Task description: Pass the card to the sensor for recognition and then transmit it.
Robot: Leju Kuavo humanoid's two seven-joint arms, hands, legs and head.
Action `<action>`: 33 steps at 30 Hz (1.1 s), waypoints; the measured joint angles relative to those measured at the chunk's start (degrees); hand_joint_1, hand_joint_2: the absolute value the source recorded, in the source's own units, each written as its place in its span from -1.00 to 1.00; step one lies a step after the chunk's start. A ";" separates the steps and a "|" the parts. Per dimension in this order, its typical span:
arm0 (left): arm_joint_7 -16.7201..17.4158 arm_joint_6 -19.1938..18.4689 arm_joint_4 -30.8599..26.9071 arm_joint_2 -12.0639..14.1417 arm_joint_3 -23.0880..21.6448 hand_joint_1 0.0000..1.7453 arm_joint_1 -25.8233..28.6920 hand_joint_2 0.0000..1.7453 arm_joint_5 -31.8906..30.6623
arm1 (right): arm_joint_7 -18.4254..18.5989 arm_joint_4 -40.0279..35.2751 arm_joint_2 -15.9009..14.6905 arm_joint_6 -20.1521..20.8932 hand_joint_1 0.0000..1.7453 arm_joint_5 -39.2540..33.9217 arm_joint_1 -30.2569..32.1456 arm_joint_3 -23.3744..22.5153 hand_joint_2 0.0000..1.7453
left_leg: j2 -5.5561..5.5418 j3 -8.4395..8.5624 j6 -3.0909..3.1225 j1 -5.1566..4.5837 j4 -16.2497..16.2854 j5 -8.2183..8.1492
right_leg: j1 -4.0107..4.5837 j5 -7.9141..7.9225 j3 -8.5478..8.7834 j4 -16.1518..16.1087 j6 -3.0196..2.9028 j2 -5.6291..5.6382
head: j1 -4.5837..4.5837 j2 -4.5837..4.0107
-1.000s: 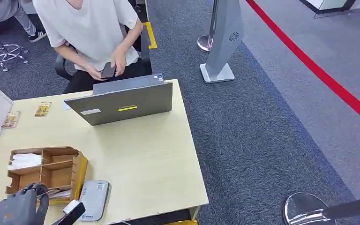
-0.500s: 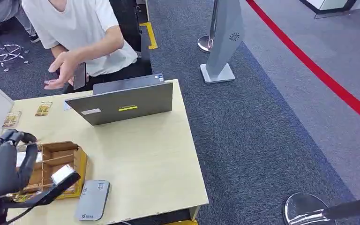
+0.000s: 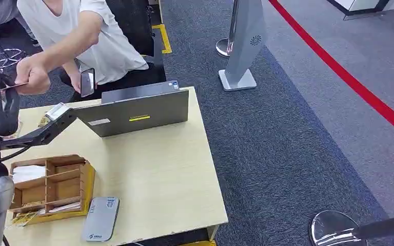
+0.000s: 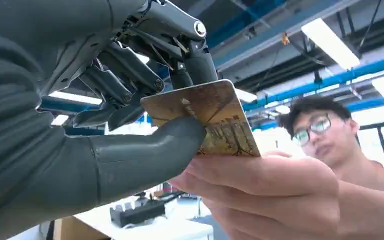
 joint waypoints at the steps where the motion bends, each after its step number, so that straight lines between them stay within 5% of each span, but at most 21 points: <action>1: -0.04 -0.67 0.59 -0.27 -0.11 -1.00 -0.24 1.00 0.28 | 0.28 0.00 0.00 0.13 -1.00 0.00 -0.04 0.04 1.00 | 0.08 -0.03 0.00 0.00 0.00 0.00 | 0.00 0.00 -0.05 0.00 0.00 0.07 | 0.00 0.00; 8: -0.77 -0.85 0.72 -1.14 -1.51 -1.00 -1.24 1.00 2.56 | 1.14 0.13 0.00 0.74 -1.00 -1.03 -0.25 0.13 1.00 | 0.16 -0.11 0.01 0.01 0.00 -0.02 | 0.01 0.03 -0.08 -0.01 -0.02 0.15 | 0.00 0.00; 13: -2.54 2.85 -6.13 0.57 -1.49 -1.00 3.60 1.00 6.82 | 0.09 0.20 0.00 0.70 -1.00 -1.90 -0.01 0.13 1.00 | 0.17 -0.12 -0.01 0.02 -0.01 -0.04 | 0.01 0.02 -0.08 0.00 -0.03 0.16 | 0.00 0.00; 21: -11.00 18.21 -19.70 6.62 7.20 -1.00 26.69 1.00 16.92 | -2.08 0.20 0.00 0.55 -1.00 -4.46 0.73 0.09 1.00 | 0.34 -0.09 -0.11 0.13 -0.06 -0.17 | 0.05 -0.17 -0.10 -0.01 -0.08 0.30 | 0.02 0.00; 25: -21.57 19.45 -22.69 5.55 16.78 -1.00 41.28 1.00 34.81 | -2.08 0.20 0.00 0.48 -1.00 -5.90 0.88 0.04 1.00 | 0.57 0.03 -0.19 0.14 -0.10 -0.29 | 0.05 -0.23 -0.08 -0.02 -0.16 0.47 | -0.04 0.00; 27: -27.68 15.44 -22.82 1.23 24.45 -1.00 46.27 1.00 43.22 | -2.06 0.24 0.00 0.18 -1.00 -7.08 0.92 -0.02 1.00 | 0.53 0.04 -0.15 0.10 -0.10 -0.31 | 0.05 -0.24 -0.16 -0.05 -0.14 0.46 | -0.07 0.00; 30: -33.71 -2.99 -22.30 -10.07 40.73 -1.00 46.87 1.00 56.74 | -2.01 0.33 0.00 -0.04 -1.00 -8.63 0.99 -0.07 1.00 | 0.45 0.04 -0.07 0.12 -0.10 -0.36 | 0.06 -0.28 -0.10 -0.08 -0.08 0.38 | 0.00 0.00; 31: -33.70 -11.07 -21.64 -14.38 47.55 -1.00 45.31 1.00 60.61 | -2.12 0.37 0.00 -0.07 -1.00 -9.05 1.05 -0.09 1.00 | 0.45 0.04 -0.07 0.11 -0.10 -0.36 | 0.07 -0.27 -0.09 -0.09 -0.08 0.38 | 0.07 0.00; 32: -29.91 -20.02 -19.80 -18.25 57.49 -1.00 42.18 1.00 66.55 | -2.27 0.42 0.00 -0.13 -1.00 -9.53 1.11 -0.11 1.00 | 0.47 0.06 -0.07 0.11 -0.10 -0.35 | 0.07 -0.27 -0.08 -0.09 -0.08 0.39 | 0.07 0.00; 33: -25.89 -23.63 -17.73 -20.92 64.65 -1.00 39.66 1.00 70.49 | -2.38 0.42 0.00 -0.11 -1.00 -9.70 1.13 -0.11 1.00 | 0.50 0.06 -0.07 0.12 -0.10 -0.36 | 0.07 -0.26 -0.03 -0.08 -0.10 0.40 | 0.09 0.00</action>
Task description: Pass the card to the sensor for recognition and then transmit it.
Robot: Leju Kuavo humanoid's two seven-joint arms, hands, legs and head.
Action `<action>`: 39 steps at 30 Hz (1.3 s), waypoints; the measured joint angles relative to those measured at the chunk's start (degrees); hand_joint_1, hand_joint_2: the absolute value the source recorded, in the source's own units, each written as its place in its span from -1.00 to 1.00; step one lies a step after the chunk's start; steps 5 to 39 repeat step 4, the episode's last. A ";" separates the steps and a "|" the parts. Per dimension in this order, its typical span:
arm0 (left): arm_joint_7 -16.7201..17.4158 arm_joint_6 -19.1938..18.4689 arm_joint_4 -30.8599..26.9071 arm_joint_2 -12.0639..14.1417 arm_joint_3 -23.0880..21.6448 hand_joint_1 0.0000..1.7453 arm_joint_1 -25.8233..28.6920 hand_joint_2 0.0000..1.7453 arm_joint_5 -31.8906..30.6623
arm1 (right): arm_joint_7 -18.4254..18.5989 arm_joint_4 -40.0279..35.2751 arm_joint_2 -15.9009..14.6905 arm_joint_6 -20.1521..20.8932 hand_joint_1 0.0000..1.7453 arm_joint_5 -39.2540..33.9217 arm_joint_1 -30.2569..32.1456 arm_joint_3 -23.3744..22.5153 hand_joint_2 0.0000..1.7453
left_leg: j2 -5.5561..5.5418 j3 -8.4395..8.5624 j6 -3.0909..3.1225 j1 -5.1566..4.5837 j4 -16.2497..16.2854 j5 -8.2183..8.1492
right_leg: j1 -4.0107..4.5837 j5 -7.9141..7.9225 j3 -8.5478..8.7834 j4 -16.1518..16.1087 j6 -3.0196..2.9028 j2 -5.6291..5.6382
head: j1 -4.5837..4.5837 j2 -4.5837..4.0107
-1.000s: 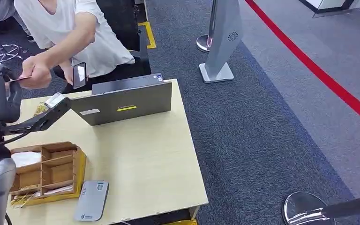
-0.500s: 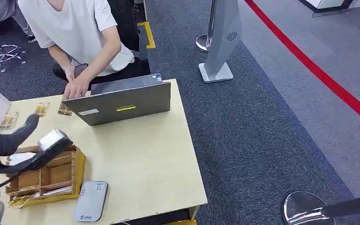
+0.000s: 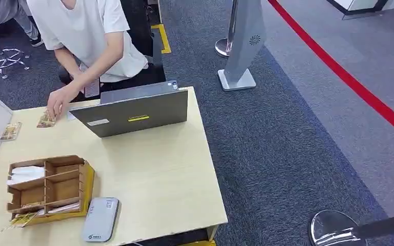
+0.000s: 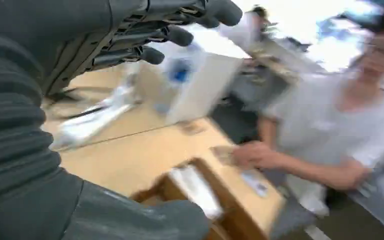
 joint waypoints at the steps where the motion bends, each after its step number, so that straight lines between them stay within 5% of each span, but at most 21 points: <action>1: 3.14 -1.86 3.04 -2.93 8.51 -1.00 -2.53 1.00 2.15 | -0.02 0.00 0.00 0.00 -1.00 -0.38 0.04 -0.02 1.00 | 0.09 0.06 -0.01 0.00 0.00 -0.01 | 0.00 0.04 0.06 0.00 -0.06 0.09 | -0.07 0.00; 4: 2.19 -3.58 7.60 -7.96 21.28 -1.00 -5.99 1.00 1.79 | -0.04 0.00 0.00 0.02 -1.00 -0.59 0.09 -0.02 1.00 | 0.09 0.14 -0.06 0.07 0.00 -0.04 | 0.03 0.03 -0.01 0.00 -0.06 0.10 | -0.17 0.00; 39: 2.19 -3.58 7.60 -7.96 21.28 -1.00 -5.99 1.00 1.79 | -0.04 0.00 0.00 0.02 -1.00 -0.59 0.09 -0.02 1.00 | 0.09 0.14 -0.06 0.07 0.00 -0.04 | 0.03 0.03 -0.01 0.00 -0.06 0.10 | -0.17 0.00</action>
